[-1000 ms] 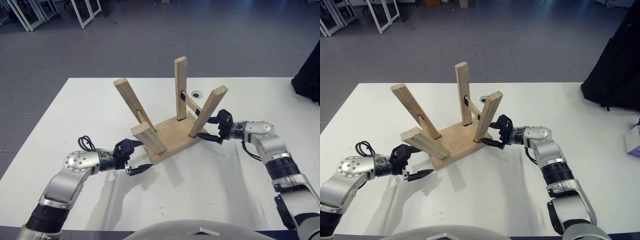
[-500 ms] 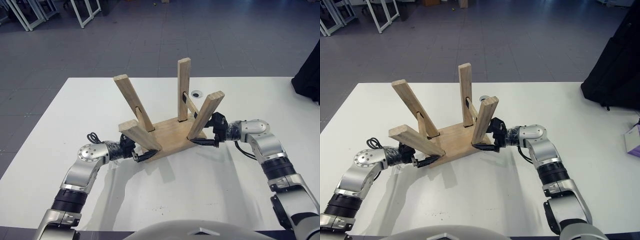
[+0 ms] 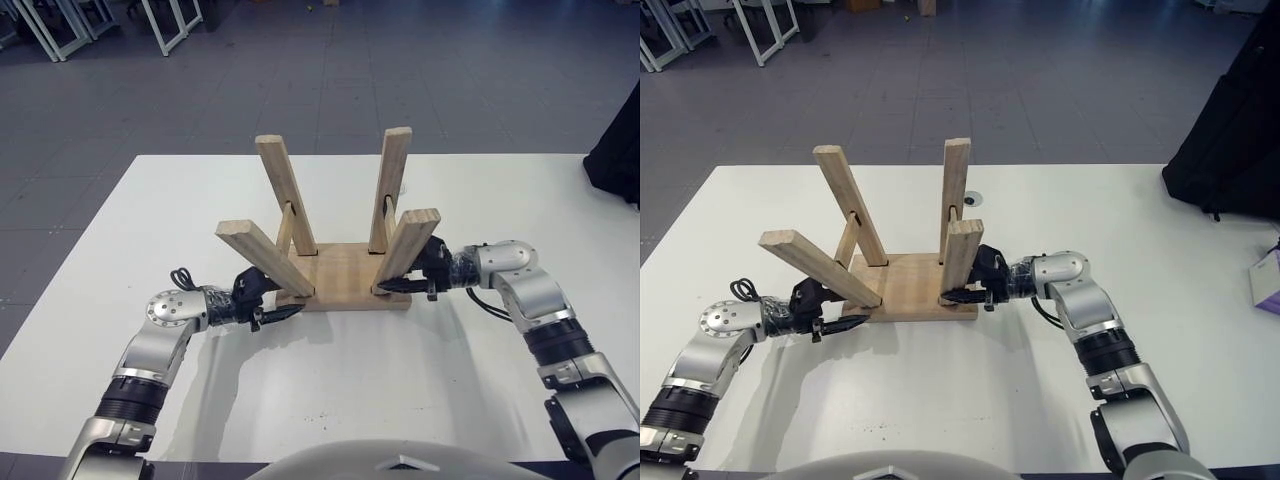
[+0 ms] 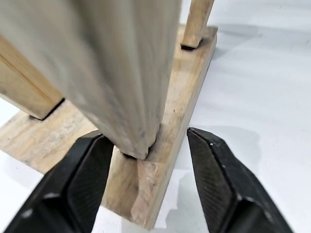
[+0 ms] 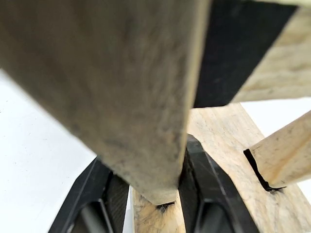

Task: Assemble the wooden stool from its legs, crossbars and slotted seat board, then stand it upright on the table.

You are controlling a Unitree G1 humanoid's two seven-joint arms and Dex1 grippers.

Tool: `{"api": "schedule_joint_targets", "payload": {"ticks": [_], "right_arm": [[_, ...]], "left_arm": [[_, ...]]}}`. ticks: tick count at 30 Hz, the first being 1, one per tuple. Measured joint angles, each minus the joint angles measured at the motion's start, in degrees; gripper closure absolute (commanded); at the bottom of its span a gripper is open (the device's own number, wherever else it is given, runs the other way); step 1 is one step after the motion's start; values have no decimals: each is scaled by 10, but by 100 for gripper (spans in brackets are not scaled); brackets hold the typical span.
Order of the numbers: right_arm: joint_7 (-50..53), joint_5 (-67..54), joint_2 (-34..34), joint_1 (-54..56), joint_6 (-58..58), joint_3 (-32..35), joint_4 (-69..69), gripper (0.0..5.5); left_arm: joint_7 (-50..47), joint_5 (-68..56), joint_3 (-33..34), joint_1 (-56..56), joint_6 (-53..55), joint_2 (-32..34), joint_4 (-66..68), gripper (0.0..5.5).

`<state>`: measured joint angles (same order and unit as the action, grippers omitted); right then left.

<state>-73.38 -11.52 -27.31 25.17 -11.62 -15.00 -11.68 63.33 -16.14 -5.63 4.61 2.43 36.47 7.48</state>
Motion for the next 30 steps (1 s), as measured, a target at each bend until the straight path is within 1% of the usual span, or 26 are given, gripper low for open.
{"api": "schedule_joint_targets", "payload": {"ticks": [1, 5, 11, 13, 15, 16, 19, 22, 24, 26, 27, 28, 29, 30], "right_arm": [[-4, 0, -4, -3, 0, -1, 7, 431], [-12, 0, -7, -7, 0, -2, 14, 433], [-28, -12, -15, -7, -13, 2, 20, 433], [-40, -34, -26, -7, -49, 9, 32, 433], [-50, -69, -37, -7, -120, 19, 58, 433], [-52, -95, -45, -7, -174, 26, 81, 433], [-59, -182, -90, -10, -338, 36, 161, 436], [-66, -284, -143, -14, -526, 49, 240, 440], [-60, -335, -152, -11, -631, 63, 253, 441], [-30, -393, -151, -12, -748, 80, 250, 441], [-15, -413, -150, -15, -777, 83, 244, 442], [11, -439, -145, -17, -793, 84, 227, 442], [30, -451, -140, -17, -795, 86, 217, 442], [49, -464, -138, -16, -800, 88, 199, 406]], "left_arm": [[6, -13, 6, 0, 4, 0, -5, 338], [11, -17, 10, 6, 10, 0, -3, 413], [45, -40, 15, 7, 40, 2, -7, 419], [62, -63, 16, 5, 65, 4, -20, 421], [77, -99, 26, -7, 101, 11, -44, 424], [81, -130, 37, -17, 134, 16, -63, 424], [95, -227, 61, -50, 253, 49, -133, 428], [97, -335, 88, -99, 384, 94, -223, 437], [89, -396, 108, -128, 449, 111, -260, 441], [71, -461, 132, -159, 515, 119, -286, 442], [65, -478, 139, -171, 534, 124, -297, 442], [54, -497, 150, -187, 557, 127, -306, 406], [43, -505, 155, -192, 569, 127, -306, 389], [29, -506, 164, -193, 579, 129, -303, 376]]}}
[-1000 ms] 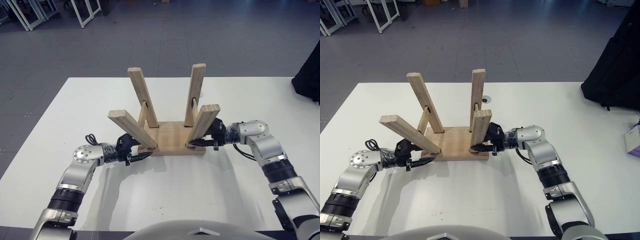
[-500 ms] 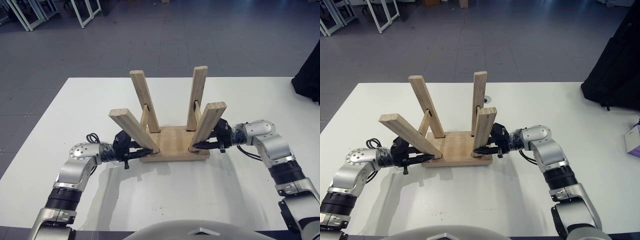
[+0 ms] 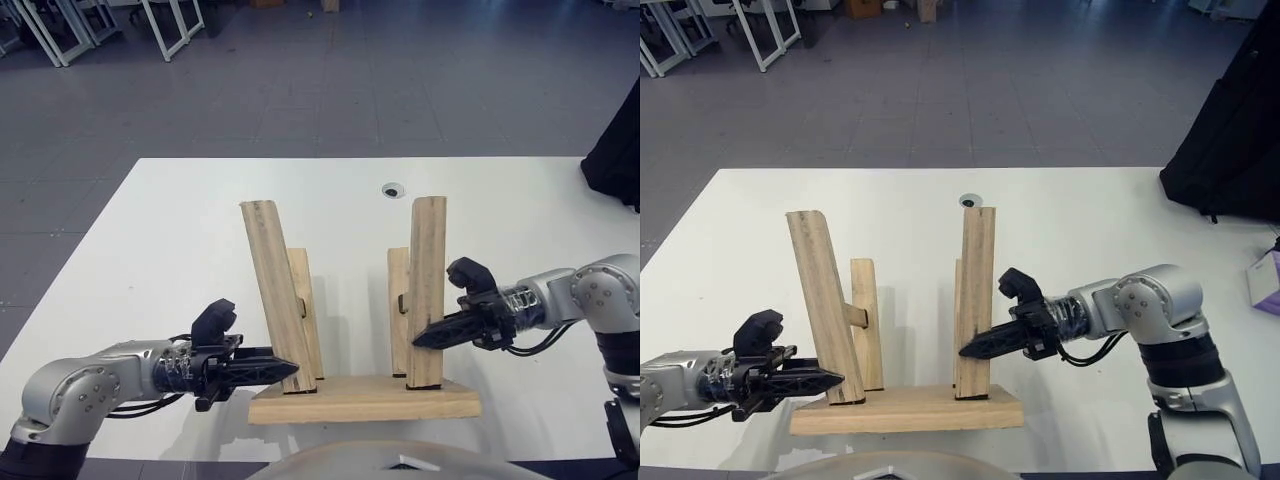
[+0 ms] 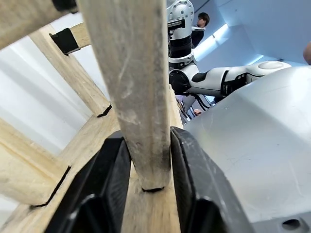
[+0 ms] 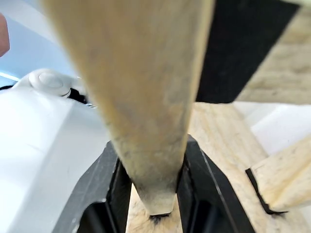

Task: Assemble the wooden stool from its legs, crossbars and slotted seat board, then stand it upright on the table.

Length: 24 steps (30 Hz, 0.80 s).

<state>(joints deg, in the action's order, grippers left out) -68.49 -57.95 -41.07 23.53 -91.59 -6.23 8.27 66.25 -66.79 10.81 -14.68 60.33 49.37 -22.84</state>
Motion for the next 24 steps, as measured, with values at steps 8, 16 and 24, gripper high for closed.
{"api": "schedule_joint_targets", "payload": {"ticks": [8, 16, 24], "right_arm": [[112, -64, -26, 13, -3, 5, -69, 289], [135, -115, -108, 57, -5, 41, -113, 289], [40, 71, -183, -69, 311, 78, -49, 289]], "left_arm": [[-18, -5, 64, 15, 35, 31, 97, 254], [-6, 70, 164, -75, -70, 18, 61, 236], [-17, 364, 67, -208, -342, -10, -80, 236]]}}
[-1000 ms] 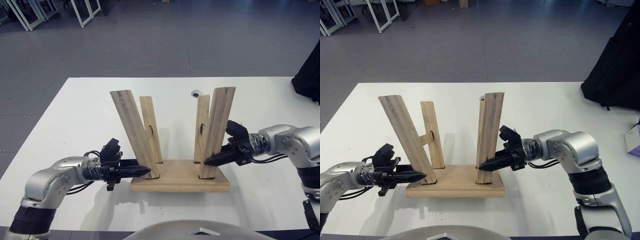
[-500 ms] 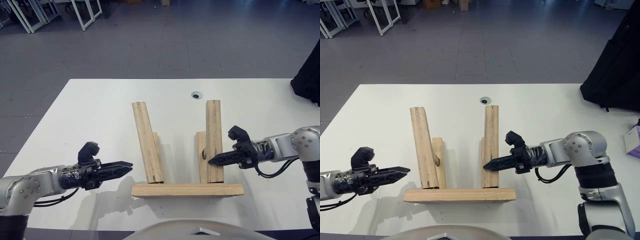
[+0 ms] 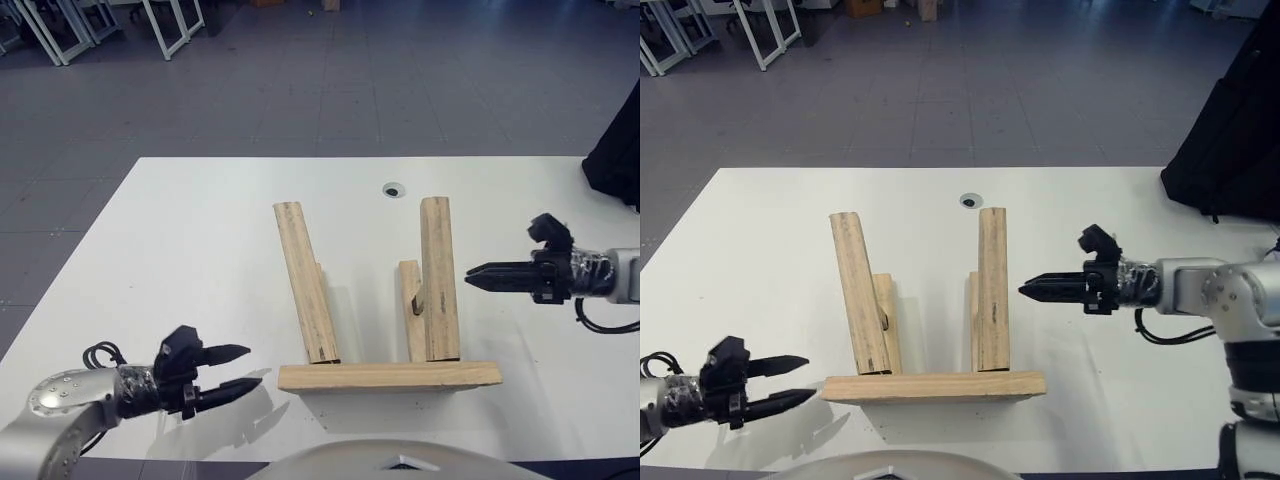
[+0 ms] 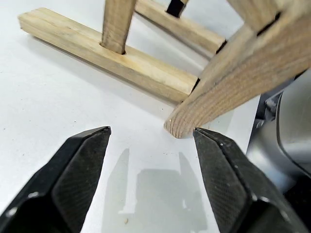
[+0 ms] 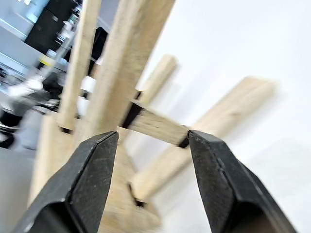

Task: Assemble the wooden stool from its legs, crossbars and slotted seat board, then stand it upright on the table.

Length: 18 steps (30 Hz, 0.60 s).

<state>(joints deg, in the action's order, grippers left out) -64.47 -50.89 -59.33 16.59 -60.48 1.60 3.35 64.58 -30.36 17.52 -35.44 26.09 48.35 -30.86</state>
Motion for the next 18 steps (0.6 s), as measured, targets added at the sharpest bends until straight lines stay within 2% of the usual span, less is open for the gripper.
{"api": "schedule_joint_targets", "payload": {"ticks": [5, 11, 13, 18], "right_arm": [[-93, 183, -43, -118, 317, -11, 12, 289], [-116, 366, -41, -323, 678, -35, 65, 289], [-109, 384, -27, -370, 722, -46, 77, 289], [-55, 404, 22, -386, 725, -64, 98, 289]], "left_arm": [[-3, 138, -69, 1, -89, 17, -12, 236], [-36, 302, -186, 78, -205, 24, -11, 236], [-49, 326, -216, 101, -227, 17, -11, 236], [-52, 340, -261, 127, -257, 13, 15, 236]]}}
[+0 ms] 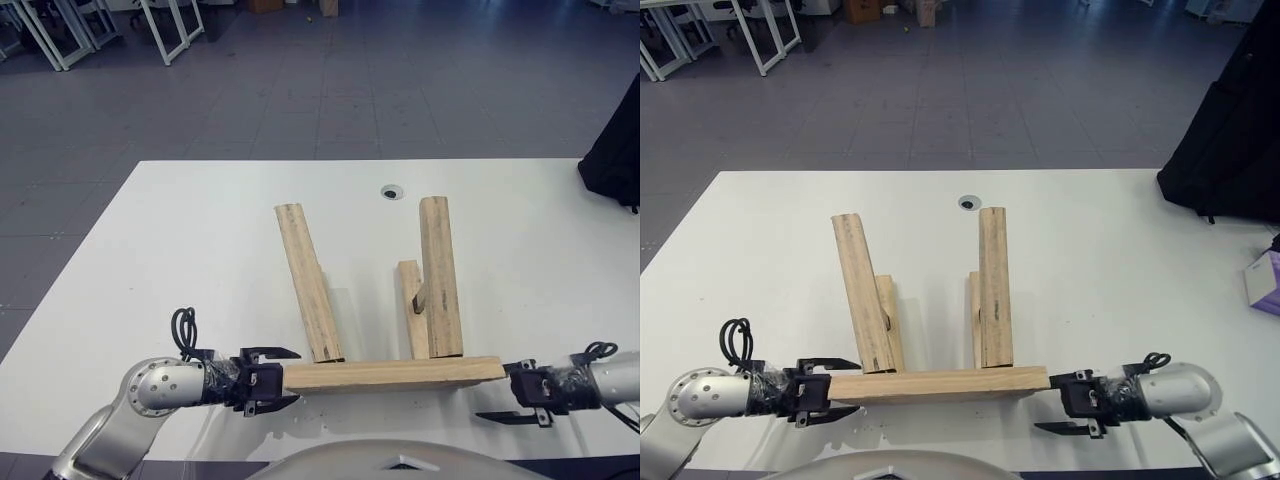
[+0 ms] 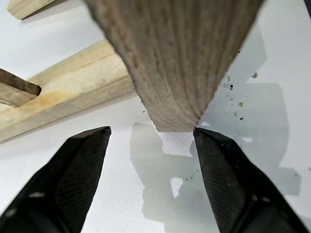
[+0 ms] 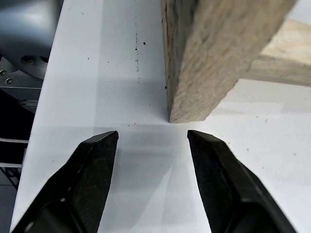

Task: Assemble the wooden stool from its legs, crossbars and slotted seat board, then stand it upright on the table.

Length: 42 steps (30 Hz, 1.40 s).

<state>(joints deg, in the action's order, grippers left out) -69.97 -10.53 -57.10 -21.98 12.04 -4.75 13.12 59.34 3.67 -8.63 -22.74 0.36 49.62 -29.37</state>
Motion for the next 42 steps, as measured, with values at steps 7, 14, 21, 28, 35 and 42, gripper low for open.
{"api": "schedule_joint_targets", "payload": {"ticks": [7, 14, 21, 28, 35, 42], "right_arm": [[25, 15, 16, 18, -18, -11, -4, 289], [13, -53, 36, 50, -73, -9, 2, 289], [23, -48, 57, 55, -78, -21, 1, 289], [12, -55, 64, 56, -73, -19, -12, 404], [-4, -56, 69, 65, -83, -19, -15, 416], [-22, -173, 49, 49, -223, 19, 71, 416]], "left_arm": [[-13, 12, -10, 3, -8, -2, 3, 236], [-21, -37, -24, 5, 36, -22, -3, 236], [-17, -147, 18, -2, 106, -29, -19, 236], [-18, -111, -13, 29, 74, -27, 13, 293], [-13, -160, -3, 35, 93, -44, 26, 384], [55, -350, 109, 30, 210, 10, -24, 385]]}}
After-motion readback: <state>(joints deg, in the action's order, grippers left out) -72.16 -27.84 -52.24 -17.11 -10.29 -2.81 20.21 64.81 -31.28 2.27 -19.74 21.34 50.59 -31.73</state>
